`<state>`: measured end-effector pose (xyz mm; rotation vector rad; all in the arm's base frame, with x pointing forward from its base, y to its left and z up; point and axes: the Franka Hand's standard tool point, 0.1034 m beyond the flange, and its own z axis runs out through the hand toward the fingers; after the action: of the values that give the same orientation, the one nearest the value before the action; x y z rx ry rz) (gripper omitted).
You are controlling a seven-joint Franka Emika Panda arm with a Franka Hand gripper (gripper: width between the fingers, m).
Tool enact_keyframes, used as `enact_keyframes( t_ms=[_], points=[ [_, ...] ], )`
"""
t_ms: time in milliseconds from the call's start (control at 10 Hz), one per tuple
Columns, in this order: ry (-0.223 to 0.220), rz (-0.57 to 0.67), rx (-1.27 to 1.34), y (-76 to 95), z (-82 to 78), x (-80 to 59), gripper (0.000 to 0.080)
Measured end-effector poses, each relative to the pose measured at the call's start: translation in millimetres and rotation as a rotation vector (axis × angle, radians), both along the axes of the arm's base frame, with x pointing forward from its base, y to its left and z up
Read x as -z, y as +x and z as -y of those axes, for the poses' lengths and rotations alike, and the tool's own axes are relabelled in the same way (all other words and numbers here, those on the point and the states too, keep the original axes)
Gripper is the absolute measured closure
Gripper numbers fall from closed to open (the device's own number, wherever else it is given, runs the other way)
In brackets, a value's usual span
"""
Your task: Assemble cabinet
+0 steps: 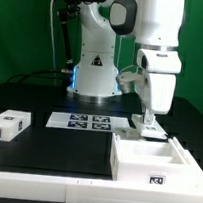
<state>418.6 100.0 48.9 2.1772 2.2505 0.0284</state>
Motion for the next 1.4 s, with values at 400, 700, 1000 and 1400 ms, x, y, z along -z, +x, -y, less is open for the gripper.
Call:
enact_keyframes(
  t_ms=[400, 700, 1000, 1400],
  points=[
    [-0.007, 0.012, 0.039, 17.3, 0.9, -8.1, 0.0729],
    [-0.007, 0.01, 0.064, 17.3, -0.9, -7.5, 0.0729],
    [-0.011, 0.02, 0.098, 30.4, -2.8, -14.4, 0.0729],
    [-0.01, 0.022, 0.103, 33.9, -3.2, -14.2, 0.0729]
  ],
)
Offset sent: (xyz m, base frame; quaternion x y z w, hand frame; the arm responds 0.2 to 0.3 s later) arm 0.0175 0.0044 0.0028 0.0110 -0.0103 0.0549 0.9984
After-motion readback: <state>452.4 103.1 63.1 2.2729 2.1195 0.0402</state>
